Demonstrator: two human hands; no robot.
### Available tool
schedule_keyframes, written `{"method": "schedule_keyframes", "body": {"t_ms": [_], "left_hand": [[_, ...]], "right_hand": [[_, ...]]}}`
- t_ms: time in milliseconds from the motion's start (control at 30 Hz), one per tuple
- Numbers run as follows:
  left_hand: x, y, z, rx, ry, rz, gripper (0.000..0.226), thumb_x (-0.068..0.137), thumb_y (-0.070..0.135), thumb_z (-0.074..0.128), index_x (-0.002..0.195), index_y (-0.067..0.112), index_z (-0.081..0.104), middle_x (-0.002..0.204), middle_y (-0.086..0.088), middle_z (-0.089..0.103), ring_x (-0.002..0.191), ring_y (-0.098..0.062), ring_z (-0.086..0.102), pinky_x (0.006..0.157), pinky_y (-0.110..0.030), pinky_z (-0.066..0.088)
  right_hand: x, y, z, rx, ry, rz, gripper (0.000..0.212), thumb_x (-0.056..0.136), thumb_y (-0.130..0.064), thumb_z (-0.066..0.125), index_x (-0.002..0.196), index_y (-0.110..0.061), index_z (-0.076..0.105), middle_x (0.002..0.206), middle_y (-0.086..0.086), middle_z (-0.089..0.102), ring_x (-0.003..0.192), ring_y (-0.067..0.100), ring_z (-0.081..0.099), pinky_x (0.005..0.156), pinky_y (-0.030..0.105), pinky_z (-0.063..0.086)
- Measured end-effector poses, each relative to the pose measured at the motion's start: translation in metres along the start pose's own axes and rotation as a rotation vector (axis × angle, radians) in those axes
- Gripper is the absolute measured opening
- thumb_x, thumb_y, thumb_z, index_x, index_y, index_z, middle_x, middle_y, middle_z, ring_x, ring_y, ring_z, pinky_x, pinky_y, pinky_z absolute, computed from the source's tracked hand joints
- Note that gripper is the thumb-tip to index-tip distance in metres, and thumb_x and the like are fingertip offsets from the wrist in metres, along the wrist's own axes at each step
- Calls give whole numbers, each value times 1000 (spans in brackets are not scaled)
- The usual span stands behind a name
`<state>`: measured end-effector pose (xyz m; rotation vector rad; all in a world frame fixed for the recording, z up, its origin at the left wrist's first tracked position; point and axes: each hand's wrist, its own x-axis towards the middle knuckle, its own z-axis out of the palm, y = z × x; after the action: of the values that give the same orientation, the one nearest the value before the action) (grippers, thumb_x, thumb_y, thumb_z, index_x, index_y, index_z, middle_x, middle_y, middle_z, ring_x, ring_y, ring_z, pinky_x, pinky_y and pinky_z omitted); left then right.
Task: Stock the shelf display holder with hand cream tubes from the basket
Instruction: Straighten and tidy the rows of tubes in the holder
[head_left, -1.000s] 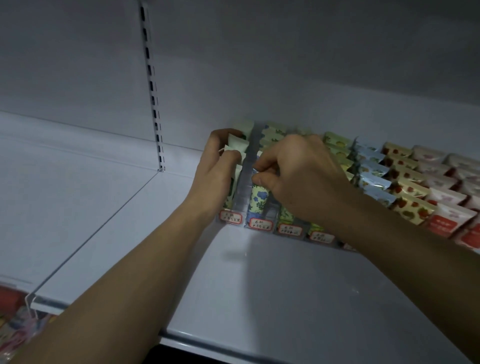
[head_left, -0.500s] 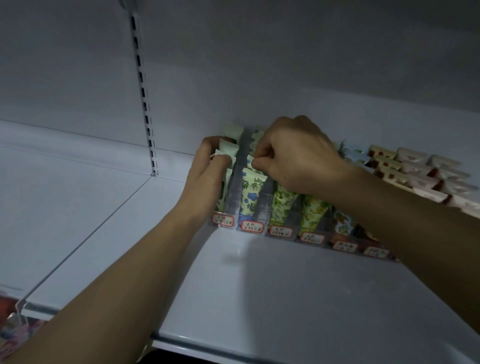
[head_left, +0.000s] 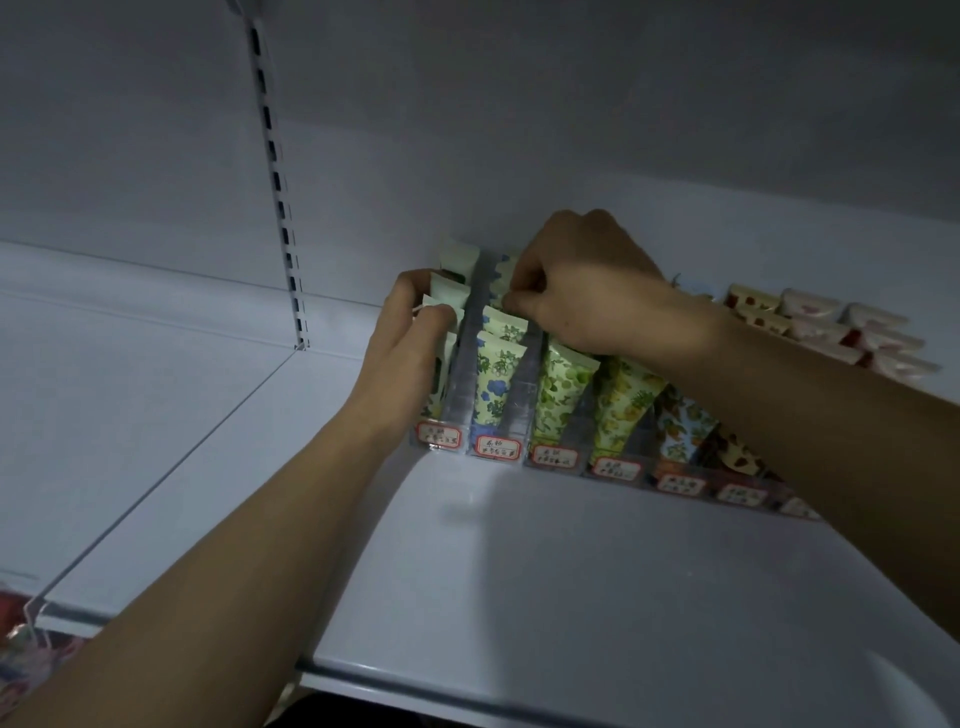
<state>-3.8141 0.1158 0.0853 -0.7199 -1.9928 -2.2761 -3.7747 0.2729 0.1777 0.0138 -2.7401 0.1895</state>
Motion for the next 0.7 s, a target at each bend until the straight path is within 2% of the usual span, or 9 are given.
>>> {"method": "schedule_keyframes", "body": {"t_ms": [133,200,267,333,500,600,700], "left_hand": [[0,2,0,21,-6,-2,23,97,11,41,108,26,55,107,-5,67,92,-12,65,71,-30,54],[0,0,0,22,-14,-2,23,96,11,41,107,26,55,107,-6,67,93,-13,65,71,-30,52],[2,-2,-2,28,-5,5,23,96,12,43,106,28,56,110,-4,65,95,-14,65,72,-30,49],[3,-3,-2,36,-6,9,22,96,14,44,106,30,56,115,-5,63,98,-14,64,73,-30,48],[4,-4,-2,30,-21,-1,22,96,14,43,107,28,55,113,-3,64,95,-10,65,70,-26,50],[3,-4,-2,33,-27,6,21,90,22,45,106,30,56,117,-6,63,99,-15,64,74,-31,50],[3,-3,-2,24,-37,1,25,85,28,44,107,31,56,119,-6,62,100,-14,65,72,-27,50]], "right_hand": [[0,1,-1,-59,-21,-26,22,89,-38,73,98,-18,74,95,3,71,82,23,67,78,40,60],[-1,5,-5,-47,-40,-32,24,90,-42,71,96,-19,74,92,1,72,81,19,67,78,37,59],[0,9,-13,40,34,0,24,92,-44,69,88,-21,76,85,-3,72,76,13,67,75,32,57],[4,11,-17,84,114,9,21,93,-41,68,89,-23,77,86,-5,73,77,12,66,77,33,57],[19,6,-4,16,29,24,8,90,-26,74,94,-20,78,94,1,74,84,18,68,83,37,59],[23,5,-2,-5,6,29,8,89,-23,75,94,-17,76,93,4,72,83,21,68,82,39,60],[24,3,-10,-70,-46,-15,11,89,-24,75,96,-17,73,95,2,71,84,20,67,81,38,58]]}}
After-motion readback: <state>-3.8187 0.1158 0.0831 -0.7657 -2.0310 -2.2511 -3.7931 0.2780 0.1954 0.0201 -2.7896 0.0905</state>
